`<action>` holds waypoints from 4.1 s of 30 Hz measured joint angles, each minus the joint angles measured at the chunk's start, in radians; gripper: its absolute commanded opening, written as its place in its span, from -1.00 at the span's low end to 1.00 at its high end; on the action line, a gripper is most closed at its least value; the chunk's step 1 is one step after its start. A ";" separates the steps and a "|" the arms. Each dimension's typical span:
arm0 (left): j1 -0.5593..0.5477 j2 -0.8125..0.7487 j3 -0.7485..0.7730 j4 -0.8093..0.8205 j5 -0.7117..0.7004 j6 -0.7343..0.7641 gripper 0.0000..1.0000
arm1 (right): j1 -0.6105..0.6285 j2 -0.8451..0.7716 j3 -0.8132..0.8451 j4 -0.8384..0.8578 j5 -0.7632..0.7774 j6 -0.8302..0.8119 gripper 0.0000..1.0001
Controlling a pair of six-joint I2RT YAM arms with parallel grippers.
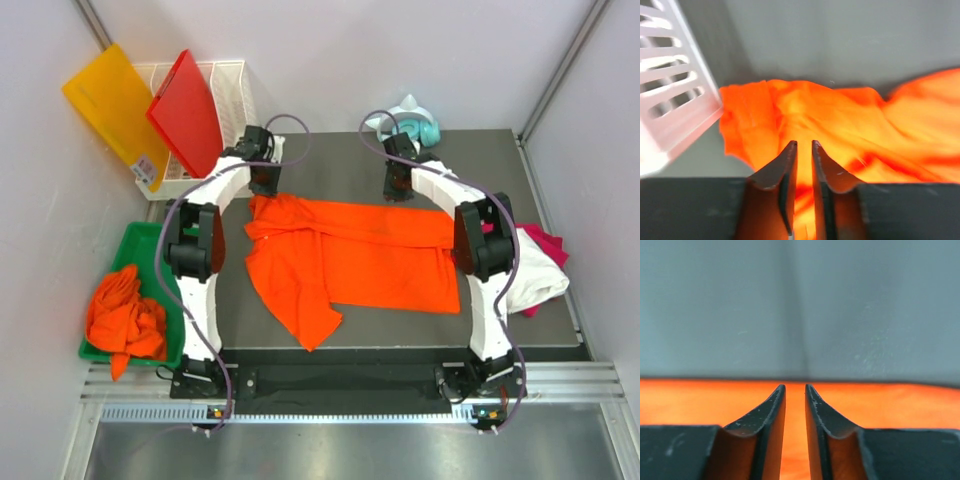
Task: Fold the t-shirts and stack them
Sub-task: Fold the flattened tshirt in 1/3 of the way
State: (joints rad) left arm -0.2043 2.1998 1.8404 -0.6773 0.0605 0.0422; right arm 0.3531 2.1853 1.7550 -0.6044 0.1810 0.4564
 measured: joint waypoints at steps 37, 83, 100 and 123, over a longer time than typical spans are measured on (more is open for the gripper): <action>0.026 -0.284 -0.412 0.080 -0.107 -0.033 -0.31 | 0.234 -0.550 -0.486 0.041 0.109 0.034 -0.55; 0.003 -0.248 -0.212 0.052 0.051 -0.047 -0.38 | 0.256 -0.504 -0.519 0.079 0.106 0.043 -0.59; -0.036 -0.020 -0.136 0.049 0.082 -0.048 -0.59 | 0.258 -0.494 -0.530 0.058 0.126 0.043 -0.59; -0.068 -0.321 -0.478 0.071 0.134 -0.047 -0.63 | 0.265 -0.454 -0.545 0.092 0.087 0.070 -0.60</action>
State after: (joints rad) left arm -0.2718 1.8790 1.3628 -0.6060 0.1947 -0.0051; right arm 0.6182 1.7313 1.2098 -0.5125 0.2684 0.5262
